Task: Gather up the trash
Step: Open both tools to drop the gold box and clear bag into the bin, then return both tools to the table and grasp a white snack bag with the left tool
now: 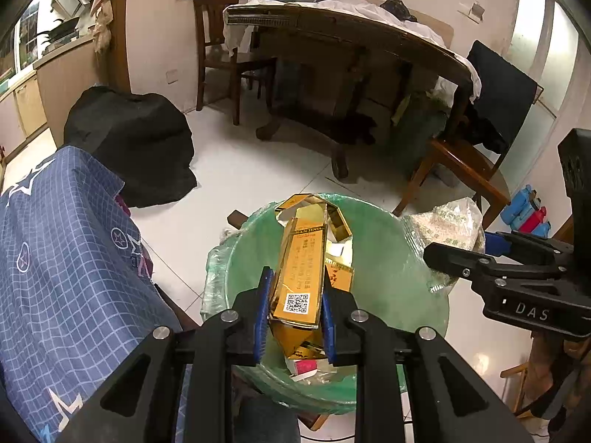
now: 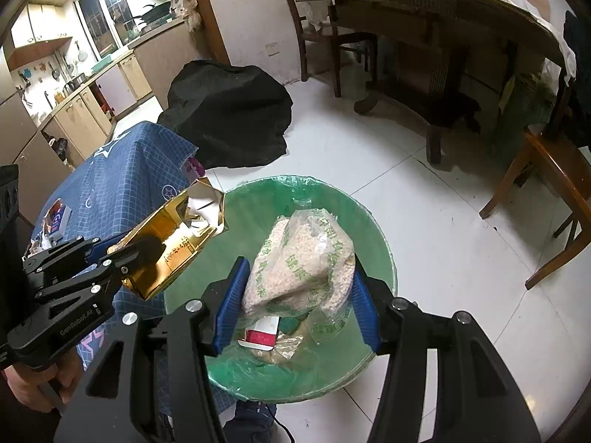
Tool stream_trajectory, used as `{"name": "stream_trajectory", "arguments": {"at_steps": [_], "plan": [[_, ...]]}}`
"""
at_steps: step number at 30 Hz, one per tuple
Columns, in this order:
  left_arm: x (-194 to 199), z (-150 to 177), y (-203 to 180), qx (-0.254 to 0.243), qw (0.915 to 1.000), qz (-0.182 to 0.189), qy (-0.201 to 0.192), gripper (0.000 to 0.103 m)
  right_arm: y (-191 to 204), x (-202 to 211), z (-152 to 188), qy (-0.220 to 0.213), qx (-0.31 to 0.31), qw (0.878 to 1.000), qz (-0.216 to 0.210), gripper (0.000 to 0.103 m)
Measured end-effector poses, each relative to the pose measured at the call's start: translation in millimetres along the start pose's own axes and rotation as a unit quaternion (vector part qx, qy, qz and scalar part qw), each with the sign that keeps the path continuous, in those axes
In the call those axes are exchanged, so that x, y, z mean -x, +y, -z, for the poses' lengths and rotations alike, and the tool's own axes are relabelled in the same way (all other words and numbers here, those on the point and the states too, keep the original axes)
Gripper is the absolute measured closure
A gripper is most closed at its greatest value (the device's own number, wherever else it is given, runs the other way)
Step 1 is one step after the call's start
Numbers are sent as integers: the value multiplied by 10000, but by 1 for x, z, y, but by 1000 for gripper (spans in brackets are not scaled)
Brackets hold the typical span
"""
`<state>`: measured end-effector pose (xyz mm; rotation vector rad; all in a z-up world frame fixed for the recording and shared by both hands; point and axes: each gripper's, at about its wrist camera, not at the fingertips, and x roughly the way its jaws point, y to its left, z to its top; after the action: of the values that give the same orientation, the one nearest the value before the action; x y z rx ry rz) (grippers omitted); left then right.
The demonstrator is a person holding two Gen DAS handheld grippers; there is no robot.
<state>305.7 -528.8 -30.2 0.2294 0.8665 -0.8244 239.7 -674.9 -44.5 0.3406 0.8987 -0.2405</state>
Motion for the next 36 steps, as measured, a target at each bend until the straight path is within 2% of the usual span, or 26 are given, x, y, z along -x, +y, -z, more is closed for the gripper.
{"name": "stream_trajectory", "arguments": {"at_steps": [2,6,15,20,24,29,32,36], "plan": [[-1,-1,2,47,10000,-33,4,78,-2,0,0,-26,-12,10000,9,50],[-2,-2,6,124,9998,-136,11,68,-5,0,1,-78,-61,9999,-21,45],[1,1,5,49,9998,-171,23,68,-14,-4,9,-45,-161,9998,-52,45],[8,4,5,66,9998,-170,-18,68,-7,6,10,-208,-120,9997,-13,44],[21,10,14,170,9996,-190,-73,67,16,26,13,-650,190,9977,33,35],[59,34,54,567,9977,-283,-254,63,65,54,24,-1260,676,9896,-134,27],[85,55,88,845,9949,-434,-351,62,97,62,32,-1456,861,9847,-417,25],[125,85,139,1272,9883,-651,-533,60,134,65,42,-1490,997,9798,-891,22]]}}
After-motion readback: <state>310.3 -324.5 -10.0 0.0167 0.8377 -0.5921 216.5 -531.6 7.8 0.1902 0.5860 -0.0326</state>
